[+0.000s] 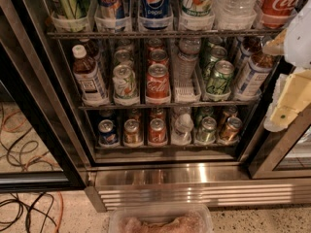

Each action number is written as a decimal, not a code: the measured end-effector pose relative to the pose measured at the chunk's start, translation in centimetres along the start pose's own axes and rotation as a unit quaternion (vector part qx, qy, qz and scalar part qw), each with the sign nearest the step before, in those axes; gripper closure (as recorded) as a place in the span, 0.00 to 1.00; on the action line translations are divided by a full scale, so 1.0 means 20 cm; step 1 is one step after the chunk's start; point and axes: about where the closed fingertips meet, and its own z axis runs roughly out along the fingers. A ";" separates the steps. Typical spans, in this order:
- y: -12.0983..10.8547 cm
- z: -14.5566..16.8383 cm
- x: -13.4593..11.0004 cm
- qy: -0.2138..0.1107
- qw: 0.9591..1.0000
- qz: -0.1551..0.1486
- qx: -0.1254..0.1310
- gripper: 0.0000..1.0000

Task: Pick redbull can from top shelf of fridge

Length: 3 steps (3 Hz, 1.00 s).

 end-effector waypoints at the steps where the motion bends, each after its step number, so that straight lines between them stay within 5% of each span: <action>1: 0.00 0.00 0.00 0.000 1.000 0.000 0.000 0.00; 2: -0.03 0.01 -0.03 -0.040 0.999 0.020 0.017 0.00; 3: 0.10 0.02 -0.11 -0.116 0.989 0.089 0.035 0.00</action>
Offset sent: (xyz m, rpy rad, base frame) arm 0.0226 0.0119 0.0005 0.2643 -0.1481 -0.0847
